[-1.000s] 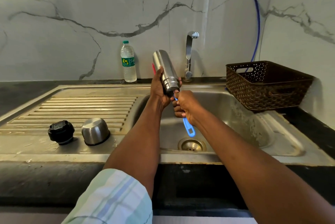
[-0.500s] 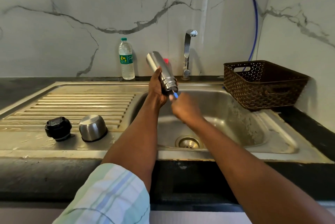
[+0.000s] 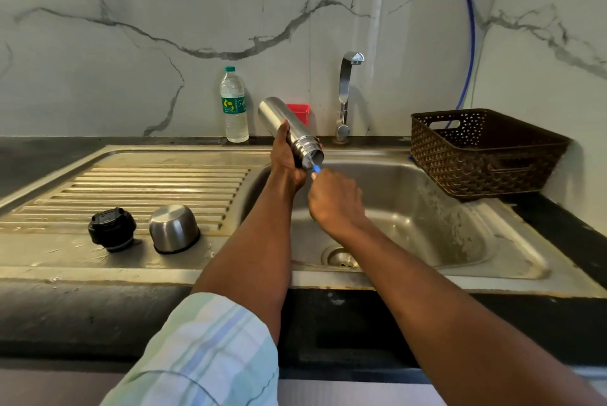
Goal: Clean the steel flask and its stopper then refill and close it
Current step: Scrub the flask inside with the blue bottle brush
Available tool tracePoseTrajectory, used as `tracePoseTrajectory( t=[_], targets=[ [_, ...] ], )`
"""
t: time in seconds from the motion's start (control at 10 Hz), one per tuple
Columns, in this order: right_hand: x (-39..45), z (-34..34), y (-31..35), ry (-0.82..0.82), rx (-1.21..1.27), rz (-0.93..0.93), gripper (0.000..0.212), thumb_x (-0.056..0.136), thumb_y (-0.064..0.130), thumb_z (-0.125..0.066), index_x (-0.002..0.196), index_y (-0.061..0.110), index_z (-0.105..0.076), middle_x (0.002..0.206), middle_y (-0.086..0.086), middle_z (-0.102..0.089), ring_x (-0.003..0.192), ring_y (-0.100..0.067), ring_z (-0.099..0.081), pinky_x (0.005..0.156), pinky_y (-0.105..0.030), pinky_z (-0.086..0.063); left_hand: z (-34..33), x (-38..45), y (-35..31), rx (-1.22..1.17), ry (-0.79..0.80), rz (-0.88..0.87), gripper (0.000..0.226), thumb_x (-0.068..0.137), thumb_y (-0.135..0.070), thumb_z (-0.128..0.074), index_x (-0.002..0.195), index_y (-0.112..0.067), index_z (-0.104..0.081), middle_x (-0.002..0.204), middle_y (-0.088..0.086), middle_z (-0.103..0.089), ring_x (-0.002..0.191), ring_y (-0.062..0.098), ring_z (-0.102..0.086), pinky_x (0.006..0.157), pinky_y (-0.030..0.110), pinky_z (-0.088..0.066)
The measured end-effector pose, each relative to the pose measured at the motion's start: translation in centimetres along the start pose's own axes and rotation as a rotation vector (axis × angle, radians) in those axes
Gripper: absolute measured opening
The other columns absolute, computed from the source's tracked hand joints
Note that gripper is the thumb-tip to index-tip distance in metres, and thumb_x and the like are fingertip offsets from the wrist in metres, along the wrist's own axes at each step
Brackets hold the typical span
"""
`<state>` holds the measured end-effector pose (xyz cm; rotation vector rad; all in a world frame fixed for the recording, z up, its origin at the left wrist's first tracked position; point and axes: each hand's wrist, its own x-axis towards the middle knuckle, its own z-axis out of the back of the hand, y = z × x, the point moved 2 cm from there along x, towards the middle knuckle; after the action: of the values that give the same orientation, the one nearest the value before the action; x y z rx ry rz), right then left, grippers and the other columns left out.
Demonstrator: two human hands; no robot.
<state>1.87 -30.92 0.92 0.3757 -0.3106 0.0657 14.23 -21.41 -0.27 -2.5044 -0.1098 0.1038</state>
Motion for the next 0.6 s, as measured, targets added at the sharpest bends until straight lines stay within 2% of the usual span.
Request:
tracePoseTrajectory(
  t=[0.1,0.2,0.3,0.4,0.5,0.6],
  targets=[
    [1.3,-0.4,0.0,0.129,0.47,-0.13,0.026,0.1,0.016,-0.04,0.11,0.003,-0.061,0.086,-0.014,-0.065,0.075,-0.029,-0.065,0.059,-0.032,-0.047,0.1,0.1,-0.4,-0.006,0.041,-0.007,0.07,0.088,-0.043,-0.068,0.136,0.003,-0.045,0.085,0.016,-0.064,0.067,0.026,-0.065,0.069,0.038,-0.059],
    [1.5,-0.8,-0.1,0.624,1.69,-0.482,0.03,0.105,0.018,-0.032,0.085,0.003,-0.049,0.045,0.003,-0.031,0.029,-0.006,-0.026,0.028,-0.017,-0.022,-0.1,-0.2,-0.6,-0.063,0.161,0.031,0.06,0.092,-0.045,-0.06,0.124,0.005,-0.048,0.085,0.018,-0.062,0.07,0.028,-0.062,0.065,0.035,-0.058],
    [1.3,-1.2,-0.1,0.509,1.46,-0.426,0.037,0.105,0.027,-0.032,0.084,0.004,-0.052,0.047,0.001,-0.04,0.031,-0.008,-0.035,0.032,-0.017,-0.031,-0.9,-0.8,-0.4,-0.035,0.229,0.012,0.054,0.095,-0.043,-0.056,0.123,0.003,-0.049,0.085,0.018,-0.064,0.065,0.028,-0.063,0.062,0.035,-0.058],
    [0.3,-0.5,0.2,0.032,0.32,-0.12,0.031,0.101,0.029,-0.04,0.118,0.006,-0.055,0.101,-0.014,-0.067,0.09,-0.03,-0.066,0.071,-0.034,-0.049,-1.1,-1.3,0.3,0.048,0.187,0.003,0.048,0.095,-0.038,-0.06,0.123,-0.002,-0.046,0.089,0.019,-0.061,0.069,0.028,-0.062,0.065,0.036,-0.059],
    [0.3,-0.2,0.8,-0.058,0.104,-0.026,0.031,0.101,0.018,-0.04,0.125,0.006,-0.054,0.112,-0.015,-0.066,0.101,-0.033,-0.064,0.074,-0.036,-0.044,-0.9,-1.2,0.4,0.07,0.159,0.005,0.052,0.094,-0.039,-0.062,0.126,-0.001,-0.045,0.088,0.02,-0.061,0.068,0.029,-0.063,0.065,0.037,-0.059],
    [1.6,-0.3,0.0,0.417,1.179,-0.293,0.026,0.104,0.021,-0.039,0.096,0.003,-0.055,0.063,-0.006,-0.053,0.044,-0.014,-0.054,0.041,-0.02,-0.036,-0.7,-1.0,-0.1,0.046,0.182,0.032,0.053,0.095,-0.043,-0.057,0.123,0.001,-0.046,0.085,0.02,-0.062,0.066,0.03,-0.062,0.059,0.035,-0.058]
  ],
)
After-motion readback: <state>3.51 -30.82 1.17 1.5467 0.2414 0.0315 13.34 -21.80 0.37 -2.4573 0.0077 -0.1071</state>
